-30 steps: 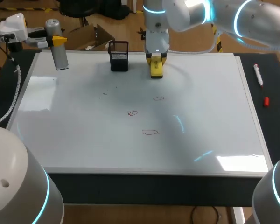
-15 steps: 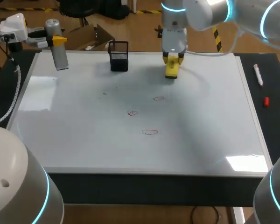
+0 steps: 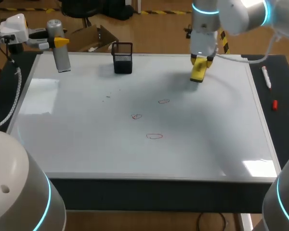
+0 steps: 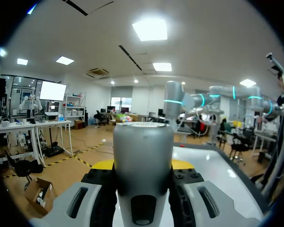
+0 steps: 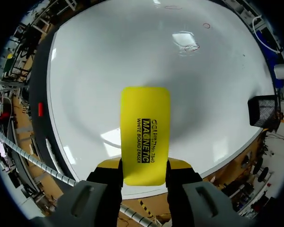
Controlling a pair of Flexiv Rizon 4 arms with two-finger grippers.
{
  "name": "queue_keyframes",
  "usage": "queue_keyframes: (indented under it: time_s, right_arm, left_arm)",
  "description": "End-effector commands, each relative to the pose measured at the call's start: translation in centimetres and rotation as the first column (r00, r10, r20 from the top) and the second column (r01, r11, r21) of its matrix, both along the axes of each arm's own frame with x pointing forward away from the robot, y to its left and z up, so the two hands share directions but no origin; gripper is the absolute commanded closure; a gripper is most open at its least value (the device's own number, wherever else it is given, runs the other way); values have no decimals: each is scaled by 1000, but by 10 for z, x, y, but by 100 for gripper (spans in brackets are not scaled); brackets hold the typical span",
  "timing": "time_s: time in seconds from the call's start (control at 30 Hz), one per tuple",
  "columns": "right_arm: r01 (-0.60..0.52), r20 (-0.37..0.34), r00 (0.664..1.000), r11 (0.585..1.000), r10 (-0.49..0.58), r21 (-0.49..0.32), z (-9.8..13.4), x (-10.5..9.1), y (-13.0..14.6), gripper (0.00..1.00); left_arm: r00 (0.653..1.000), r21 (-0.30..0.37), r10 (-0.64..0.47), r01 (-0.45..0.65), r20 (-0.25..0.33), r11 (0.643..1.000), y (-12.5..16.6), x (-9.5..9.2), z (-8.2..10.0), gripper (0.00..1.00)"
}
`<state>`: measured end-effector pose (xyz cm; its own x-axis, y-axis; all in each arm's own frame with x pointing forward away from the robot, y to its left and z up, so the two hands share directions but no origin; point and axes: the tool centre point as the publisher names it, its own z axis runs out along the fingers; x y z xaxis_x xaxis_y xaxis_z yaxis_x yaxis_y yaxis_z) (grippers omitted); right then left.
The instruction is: Pick up the inspection probe, press it on each red-marked spot on the whiteboard one by one, put down the probe, pick up the eraser, and wipe off all the red marks.
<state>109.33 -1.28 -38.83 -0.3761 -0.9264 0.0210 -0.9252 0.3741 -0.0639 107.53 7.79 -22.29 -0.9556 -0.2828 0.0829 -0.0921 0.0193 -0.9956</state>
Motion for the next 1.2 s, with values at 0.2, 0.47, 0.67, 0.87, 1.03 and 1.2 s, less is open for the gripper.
queue_keyframes:
  time_s: [0.2, 0.47, 0.67, 0.87, 1.03, 1.2]
  right_arm:
    - [82, 36, 996, 996, -83, 24, 15, -11, -71, 100]
    - [100, 27, 994, 994, -101, 46, 16, -2, -93, 100]
    - [93, 18, 995, 994, -94, 60, 16, 2, -94, 100]
    - [70, 11, 997, 996, -71, 63, 18, 7, -88, 100]
    - [61, 33, 997, 996, -63, 71, 24, 6, -85, 100]
    - [61, 33, 997, 996, -63, 71, 24, 6, -85, 100]
  left_arm:
    - [1000, 1, 5, -5, 2, 1000, 0, -2, 1, 100]
    - [1000, 1, 5, -5, 2, 1000, 0, -2, 1, 100]
    - [1000, 1, 5, -5, 2, 1000, 0, -2, 1, 100]
    - [1000, 1, 5, -5, 2, 1000, 0, -2, 1, 100]
    - [1000, 1, 5, -5, 2, 1000, 0, -2, 1, 100]
    - [1000, 1, 5, -5, 2, 1000, 0, -2, 1, 100]
